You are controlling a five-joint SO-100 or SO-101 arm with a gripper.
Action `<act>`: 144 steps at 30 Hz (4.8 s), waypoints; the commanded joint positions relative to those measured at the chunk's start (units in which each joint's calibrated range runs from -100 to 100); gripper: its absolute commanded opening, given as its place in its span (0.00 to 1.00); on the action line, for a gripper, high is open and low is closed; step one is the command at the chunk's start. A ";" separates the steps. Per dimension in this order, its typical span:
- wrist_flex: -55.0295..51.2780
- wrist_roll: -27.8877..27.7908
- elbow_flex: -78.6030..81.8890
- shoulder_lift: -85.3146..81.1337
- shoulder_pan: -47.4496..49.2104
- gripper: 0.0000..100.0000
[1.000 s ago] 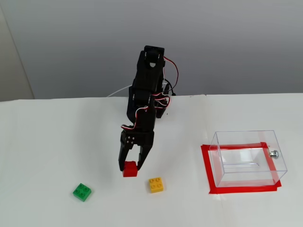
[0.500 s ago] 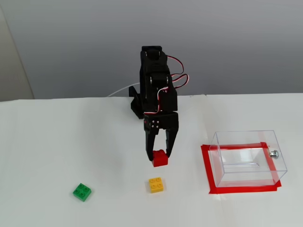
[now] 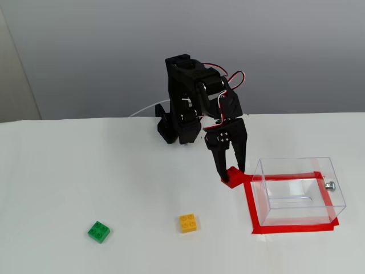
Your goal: Pick the red lego brick and place it into the transparent box
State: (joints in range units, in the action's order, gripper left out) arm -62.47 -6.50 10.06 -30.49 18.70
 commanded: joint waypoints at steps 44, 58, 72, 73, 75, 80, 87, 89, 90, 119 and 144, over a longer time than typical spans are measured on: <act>4.68 1.17 -27.33 31.38 36.05 0.13; 2.76 1.12 -25.52 31.55 36.28 0.13; 1.98 0.81 -24.08 31.63 35.76 0.14; 1.98 0.81 -23.53 31.63 35.76 0.14; 2.07 0.81 -22.45 31.63 35.76 0.16; 2.24 0.86 -22.00 31.55 35.68 0.28; 2.24 0.81 -22.27 31.12 35.68 0.29; 2.15 0.81 -22.45 31.04 35.68 0.29; 2.15 0.81 -22.45 30.95 35.68 0.29; -5.07 0.76 -22.00 11.27 13.72 0.02; -5.42 1.49 12.00 -29.97 -24.50 0.02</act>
State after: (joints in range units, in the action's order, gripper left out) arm -68.64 -5.28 15.98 -55.69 -2.99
